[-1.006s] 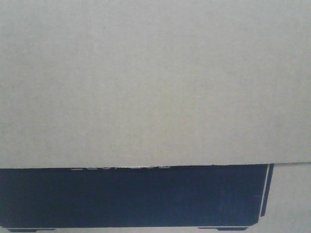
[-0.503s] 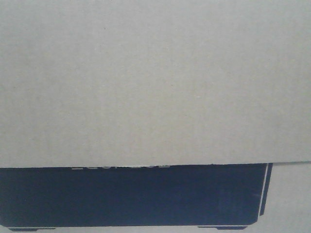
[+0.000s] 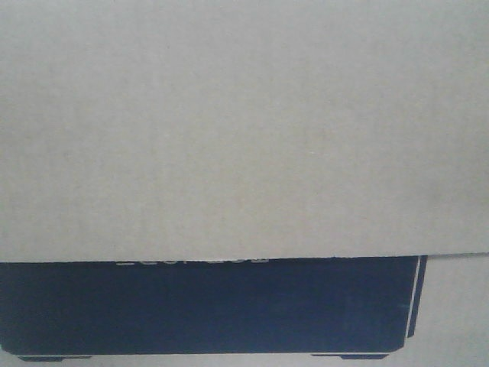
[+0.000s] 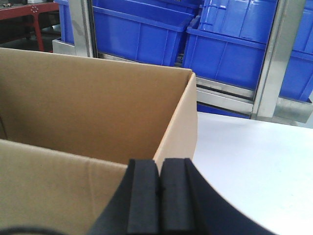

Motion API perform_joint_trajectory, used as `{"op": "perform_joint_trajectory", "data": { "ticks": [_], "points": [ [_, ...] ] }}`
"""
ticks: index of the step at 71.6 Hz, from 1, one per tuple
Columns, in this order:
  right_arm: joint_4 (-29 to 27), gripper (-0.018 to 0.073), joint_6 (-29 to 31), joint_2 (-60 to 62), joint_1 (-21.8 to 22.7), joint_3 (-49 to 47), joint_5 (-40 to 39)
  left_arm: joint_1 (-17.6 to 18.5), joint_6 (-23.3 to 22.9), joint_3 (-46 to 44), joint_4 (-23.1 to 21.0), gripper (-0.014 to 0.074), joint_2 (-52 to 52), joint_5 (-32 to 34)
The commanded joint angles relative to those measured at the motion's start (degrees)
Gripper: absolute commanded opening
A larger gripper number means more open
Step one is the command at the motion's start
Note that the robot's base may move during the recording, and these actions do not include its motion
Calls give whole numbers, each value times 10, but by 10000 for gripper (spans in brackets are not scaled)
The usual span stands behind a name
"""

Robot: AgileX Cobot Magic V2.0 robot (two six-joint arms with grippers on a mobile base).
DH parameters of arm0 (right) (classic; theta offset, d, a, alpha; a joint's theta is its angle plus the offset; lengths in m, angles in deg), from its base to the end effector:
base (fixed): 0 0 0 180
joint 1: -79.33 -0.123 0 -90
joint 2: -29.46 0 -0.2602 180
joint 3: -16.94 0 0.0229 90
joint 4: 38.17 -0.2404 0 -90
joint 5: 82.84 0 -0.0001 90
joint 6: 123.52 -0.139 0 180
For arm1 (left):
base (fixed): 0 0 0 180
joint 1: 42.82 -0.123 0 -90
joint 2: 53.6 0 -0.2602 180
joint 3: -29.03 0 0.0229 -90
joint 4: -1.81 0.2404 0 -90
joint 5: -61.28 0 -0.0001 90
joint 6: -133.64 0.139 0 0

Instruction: Grab box from left shelf to table start

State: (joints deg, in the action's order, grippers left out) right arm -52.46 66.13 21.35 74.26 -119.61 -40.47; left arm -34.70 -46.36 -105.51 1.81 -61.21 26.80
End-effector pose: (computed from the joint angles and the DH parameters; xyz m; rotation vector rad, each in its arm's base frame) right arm 0.0511 0.0278 0.3197 -0.1863 1.6167 0.2172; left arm 0.0588 -0.0084 0.3260 0.1083 1.5253 -0.1130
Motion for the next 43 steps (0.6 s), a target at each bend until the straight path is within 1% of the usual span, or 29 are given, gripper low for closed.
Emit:
{"op": "perform_joint_trajectory", "data": {
  "ticks": [1, 4, 43],
  "points": [
    [0, 68, 1, 7, 1, 10, -56, 3, 0, -1, 5, -97, -4, 42],
    [0, 68, 1, 9, 1, 17, -56, 3, 0, 4, 0, -97, -5, 42],
    [0, 68, 1, 9, 1, 33, -55, 3, 0, 5, 0, -97, -5, 42]
  ]
}}
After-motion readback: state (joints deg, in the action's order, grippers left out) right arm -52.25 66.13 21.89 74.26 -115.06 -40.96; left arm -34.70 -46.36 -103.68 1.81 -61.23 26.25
